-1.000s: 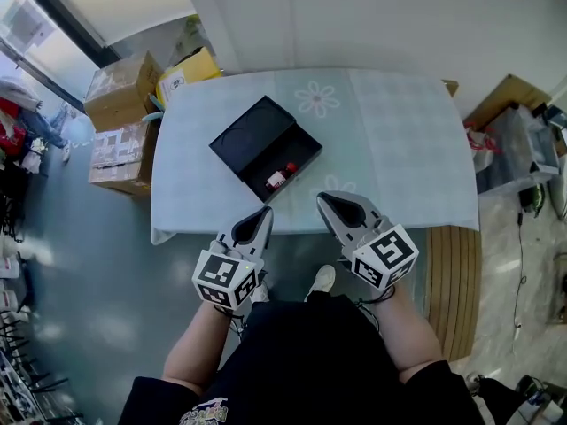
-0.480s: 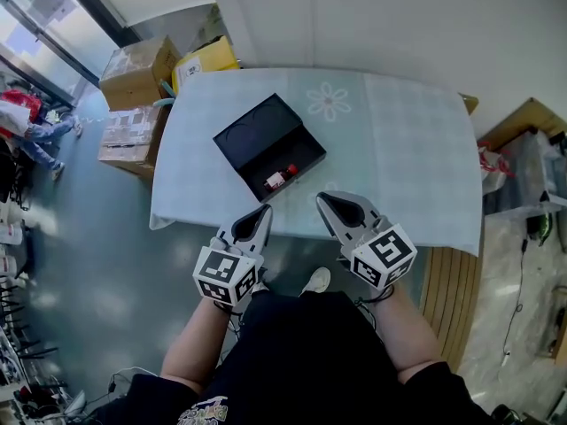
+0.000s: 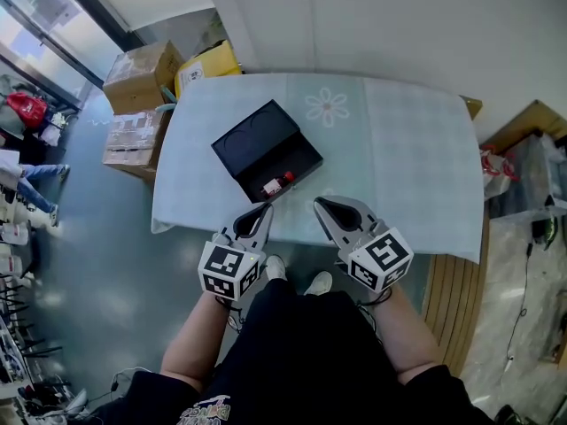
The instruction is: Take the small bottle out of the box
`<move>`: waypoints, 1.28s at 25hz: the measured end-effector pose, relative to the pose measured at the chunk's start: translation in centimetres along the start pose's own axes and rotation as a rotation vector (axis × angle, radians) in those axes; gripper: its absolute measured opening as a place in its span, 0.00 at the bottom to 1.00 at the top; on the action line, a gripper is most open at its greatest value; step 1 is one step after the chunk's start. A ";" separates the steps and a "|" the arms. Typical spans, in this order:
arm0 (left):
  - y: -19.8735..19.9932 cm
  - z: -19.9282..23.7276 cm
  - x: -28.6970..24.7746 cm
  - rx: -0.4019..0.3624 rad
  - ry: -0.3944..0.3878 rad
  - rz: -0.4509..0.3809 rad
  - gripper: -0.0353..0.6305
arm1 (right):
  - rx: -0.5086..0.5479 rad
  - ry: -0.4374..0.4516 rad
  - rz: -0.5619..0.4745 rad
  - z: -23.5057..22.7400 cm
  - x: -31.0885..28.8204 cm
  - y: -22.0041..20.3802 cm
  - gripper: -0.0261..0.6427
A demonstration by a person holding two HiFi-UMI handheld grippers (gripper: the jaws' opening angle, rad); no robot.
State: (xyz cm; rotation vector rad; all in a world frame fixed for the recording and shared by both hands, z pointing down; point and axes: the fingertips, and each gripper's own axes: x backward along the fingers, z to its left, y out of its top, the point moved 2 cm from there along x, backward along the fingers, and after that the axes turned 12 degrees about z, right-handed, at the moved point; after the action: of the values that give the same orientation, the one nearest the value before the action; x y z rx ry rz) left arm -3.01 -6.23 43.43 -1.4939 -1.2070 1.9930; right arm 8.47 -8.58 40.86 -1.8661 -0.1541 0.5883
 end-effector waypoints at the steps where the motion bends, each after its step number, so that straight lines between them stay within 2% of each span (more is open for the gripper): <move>1: 0.0 0.1 -0.2 -0.006 -0.001 0.006 0.10 | -0.004 -0.002 0.000 0.0 0.0 0.0 0.07; 6: -0.2 0.6 -1.6 -0.011 -0.016 0.031 0.10 | -0.010 -0.023 0.007 -0.2 0.1 -0.4 0.07; 13: -0.5 1.7 -4.1 -0.067 -0.046 0.092 0.10 | -0.023 -0.074 0.008 -1.5 -0.3 -0.4 0.07; 21: -1.3 4.0 -7.1 -0.099 -0.082 0.195 0.10 | -0.038 -0.122 0.004 -2.7 -1.5 0.8 0.07; 29: -2.6 5.9 -9.7 -0.127 -0.125 0.289 0.10 | -0.088 -0.173 0.030 -3.8 -2.5 -0.1 0.07; 30: -2.7 6.1 -10.1 -0.133 -0.132 0.302 0.12 | -0.093 -0.180 0.033 -4.0 -2.6 -0.1 0.07; 32: -3.0 6.4 -10.9 -0.142 -0.147 0.329 0.21 | -0.103 -0.194 0.037 -4.4 -2.9 -0.1 0.07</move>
State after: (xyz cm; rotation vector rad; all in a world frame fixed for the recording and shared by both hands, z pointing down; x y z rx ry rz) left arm -5.44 -15.00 52.68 -1.7364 -1.2493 2.3067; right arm 7.99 -13.33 43.04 -1.9127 -0.2822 0.8001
